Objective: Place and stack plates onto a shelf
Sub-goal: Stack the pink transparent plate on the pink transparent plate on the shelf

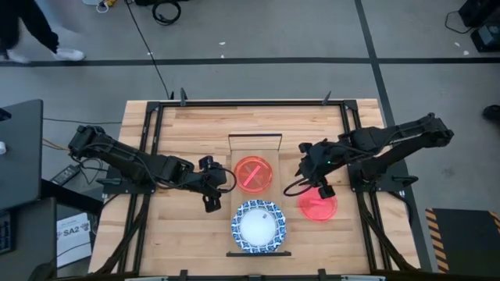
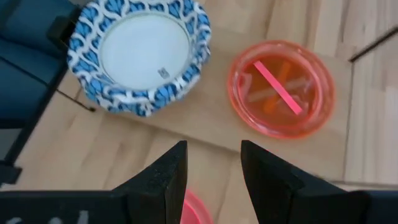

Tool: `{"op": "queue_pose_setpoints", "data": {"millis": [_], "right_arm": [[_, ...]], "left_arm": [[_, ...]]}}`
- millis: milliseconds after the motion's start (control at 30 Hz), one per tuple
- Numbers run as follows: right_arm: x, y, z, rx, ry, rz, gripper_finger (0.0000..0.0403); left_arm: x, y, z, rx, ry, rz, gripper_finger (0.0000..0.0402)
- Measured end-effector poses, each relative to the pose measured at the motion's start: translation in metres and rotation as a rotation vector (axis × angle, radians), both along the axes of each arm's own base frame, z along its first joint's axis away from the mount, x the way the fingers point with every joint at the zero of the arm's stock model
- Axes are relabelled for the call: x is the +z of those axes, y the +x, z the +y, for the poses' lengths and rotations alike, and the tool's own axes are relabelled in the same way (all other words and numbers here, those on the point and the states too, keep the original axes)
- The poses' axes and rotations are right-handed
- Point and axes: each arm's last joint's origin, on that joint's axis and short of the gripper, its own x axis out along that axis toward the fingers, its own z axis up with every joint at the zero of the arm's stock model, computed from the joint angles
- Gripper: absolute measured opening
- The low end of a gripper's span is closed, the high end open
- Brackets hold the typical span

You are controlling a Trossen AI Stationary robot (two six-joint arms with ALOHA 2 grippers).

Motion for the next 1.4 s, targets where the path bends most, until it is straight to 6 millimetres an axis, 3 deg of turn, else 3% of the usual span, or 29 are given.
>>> {"op": "queue_pose_setpoints", "data": {"millis": [167,433,667,1167,1400], "right_arm": [[-0.019,-0.01,-0.006,-0.019,-0.008,0.037,0.0156],[-0.082,-0.027,-0.031,-0.131,-0.014,0.192,0.0156],[-0.122,-0.034,-0.054,-0.199,0.114,0.253,0.0156],[-0.161,-0.043,-0.065,-0.232,0.202,0.239,0.0156],[-0.167,-0.044,-0.065,-0.227,0.201,0.213,0.0156]], "left_arm": [[0.0,0.0,0.0,0.0,0.0,0.0,0.0172],[0.0,0.0,0.0,0.0,0.0,0.0,0.0172],[0.0,0.0,0.0,0.0,0.0,0.0,0.0172],[0.0,0.0,0.0,0.0,0.0,-0.001,0.0172],[0.0,0.0,0.0,0.0,0.0,-0.001,0.0172]]}}
